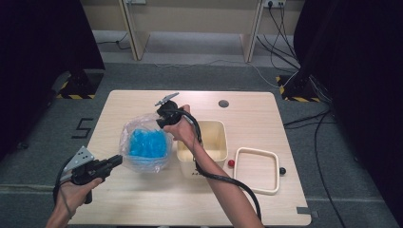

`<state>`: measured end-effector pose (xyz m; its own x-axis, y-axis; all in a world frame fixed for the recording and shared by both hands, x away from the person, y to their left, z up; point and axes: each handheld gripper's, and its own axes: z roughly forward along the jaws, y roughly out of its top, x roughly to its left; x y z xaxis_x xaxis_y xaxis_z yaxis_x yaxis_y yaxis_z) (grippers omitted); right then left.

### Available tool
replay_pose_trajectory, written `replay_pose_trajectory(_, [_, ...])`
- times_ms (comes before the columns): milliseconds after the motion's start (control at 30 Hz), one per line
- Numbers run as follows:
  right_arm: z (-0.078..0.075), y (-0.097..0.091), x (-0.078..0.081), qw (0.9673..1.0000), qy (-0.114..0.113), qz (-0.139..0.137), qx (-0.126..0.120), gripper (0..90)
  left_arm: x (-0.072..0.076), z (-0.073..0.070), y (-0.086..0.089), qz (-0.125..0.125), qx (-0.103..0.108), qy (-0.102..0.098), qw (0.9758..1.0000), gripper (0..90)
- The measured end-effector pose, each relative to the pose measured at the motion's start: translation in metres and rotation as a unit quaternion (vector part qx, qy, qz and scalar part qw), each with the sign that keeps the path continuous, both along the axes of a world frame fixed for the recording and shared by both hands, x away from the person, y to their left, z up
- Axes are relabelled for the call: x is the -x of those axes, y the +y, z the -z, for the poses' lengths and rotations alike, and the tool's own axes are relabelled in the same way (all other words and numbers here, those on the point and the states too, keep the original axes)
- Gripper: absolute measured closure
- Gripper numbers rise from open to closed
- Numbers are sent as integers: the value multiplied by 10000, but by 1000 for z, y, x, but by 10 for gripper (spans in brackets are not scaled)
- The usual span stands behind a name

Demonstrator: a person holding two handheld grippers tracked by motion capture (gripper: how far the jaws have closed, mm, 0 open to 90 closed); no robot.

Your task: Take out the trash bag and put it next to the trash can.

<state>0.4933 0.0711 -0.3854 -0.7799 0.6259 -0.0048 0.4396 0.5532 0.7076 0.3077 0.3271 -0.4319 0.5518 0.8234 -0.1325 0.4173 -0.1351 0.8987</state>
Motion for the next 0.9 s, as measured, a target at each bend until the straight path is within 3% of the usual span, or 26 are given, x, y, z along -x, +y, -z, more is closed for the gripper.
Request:
replay_pose_trajectory(267, [2, 2, 0, 9998, 170, 124, 9, 526, 2, 7, 5, -90, -41, 52, 9999, 840])
replay_pose_trajectory(400, [-4, 1, 0, 9996, 153, 156, -158, 454, 5, 7, 5, -76, -57, 74, 9999, 815])
replay_pose_trajectory(567, [-17, -4, 2, 9989, 51, 208, -411, 387, 9, 1, 4, -51, -21, 100, 9999, 568])
replay_pose_trajectory(667, [-26, -9, 4, 9977, 18, 264, -620, 379, 12, -4, 2, -179, -24, 40, 9998, 444])
replay_pose_trajectory(900, [-40, -27, 7, 9961, -89, 347, -806, 372, 19, -20, -11, -168, -49, -250, 9995, 356])
